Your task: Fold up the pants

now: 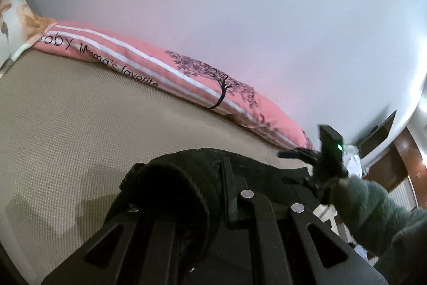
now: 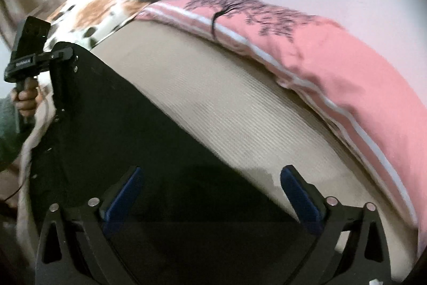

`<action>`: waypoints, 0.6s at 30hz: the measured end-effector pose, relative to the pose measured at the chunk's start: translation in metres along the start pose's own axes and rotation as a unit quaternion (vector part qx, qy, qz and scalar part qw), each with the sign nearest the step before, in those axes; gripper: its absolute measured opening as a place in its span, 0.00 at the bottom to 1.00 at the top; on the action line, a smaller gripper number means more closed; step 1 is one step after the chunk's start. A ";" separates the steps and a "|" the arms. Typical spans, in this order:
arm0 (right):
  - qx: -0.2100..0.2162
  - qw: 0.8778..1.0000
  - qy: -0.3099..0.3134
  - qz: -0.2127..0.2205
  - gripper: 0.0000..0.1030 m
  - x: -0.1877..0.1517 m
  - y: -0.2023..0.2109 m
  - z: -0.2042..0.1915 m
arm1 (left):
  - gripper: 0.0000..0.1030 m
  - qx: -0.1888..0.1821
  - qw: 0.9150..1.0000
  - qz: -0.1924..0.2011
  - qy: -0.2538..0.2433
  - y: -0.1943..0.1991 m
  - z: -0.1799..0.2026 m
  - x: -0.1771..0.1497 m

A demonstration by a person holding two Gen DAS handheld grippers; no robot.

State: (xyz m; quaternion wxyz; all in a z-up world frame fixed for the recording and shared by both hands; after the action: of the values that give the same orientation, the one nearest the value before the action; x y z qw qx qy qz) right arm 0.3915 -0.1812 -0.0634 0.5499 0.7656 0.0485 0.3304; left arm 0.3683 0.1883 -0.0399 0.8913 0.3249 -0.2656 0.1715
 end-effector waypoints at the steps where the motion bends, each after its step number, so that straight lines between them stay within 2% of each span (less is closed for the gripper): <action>1: 0.035 0.999 0.009 -0.017 0.95 0.005 -0.006 0.003 | 0.07 0.001 1.000 0.001 -0.002 0.004 0.000 0.000; 2: 0.073 0.996 0.020 -0.039 0.91 0.010 -0.013 0.008 | 0.07 0.001 1.000 0.003 -0.004 0.007 0.001 -0.001; 4: 0.115 0.990 0.038 -0.075 0.88 0.016 -0.025 0.013 | 0.07 0.002 1.000 0.008 -0.004 0.007 0.005 0.000; 7: 0.151 0.982 0.049 -0.106 0.73 0.017 -0.035 0.023 | 0.07 0.012 1.000 0.007 -0.006 0.009 0.007 0.001; 8: 0.155 0.980 0.048 -0.112 0.62 0.017 -0.036 0.026 | 0.07 0.016 1.000 0.006 -0.006 0.008 0.009 0.001; 10: 0.161 0.977 0.048 -0.128 0.55 0.010 -0.038 0.036 | 0.07 0.022 1.000 0.003 -0.007 0.007 0.009 0.003; 13: 0.153 0.976 0.043 -0.151 0.50 -0.010 -0.036 0.053 | 0.07 0.032 0.999 -0.002 -0.007 0.005 0.009 0.005; 18: 0.126 0.979 0.030 -0.156 0.27 -0.035 -0.021 0.074 | 0.07 0.046 0.999 -0.007 -0.009 0.003 0.010 0.008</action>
State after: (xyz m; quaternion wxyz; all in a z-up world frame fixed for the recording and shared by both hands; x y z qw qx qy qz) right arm 0.4118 -0.2479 -0.1102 0.4923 0.8015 0.2248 0.2543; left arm 0.3694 0.1850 -0.0271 0.8741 0.3690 -0.2633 0.1743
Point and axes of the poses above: each gripper's, at about its wrist camera, not at the fingertips, and y roughly against the way its jaws point, z to its right, x to its top, the point moved 1 cm from there along -y, roughly the way its jaws point
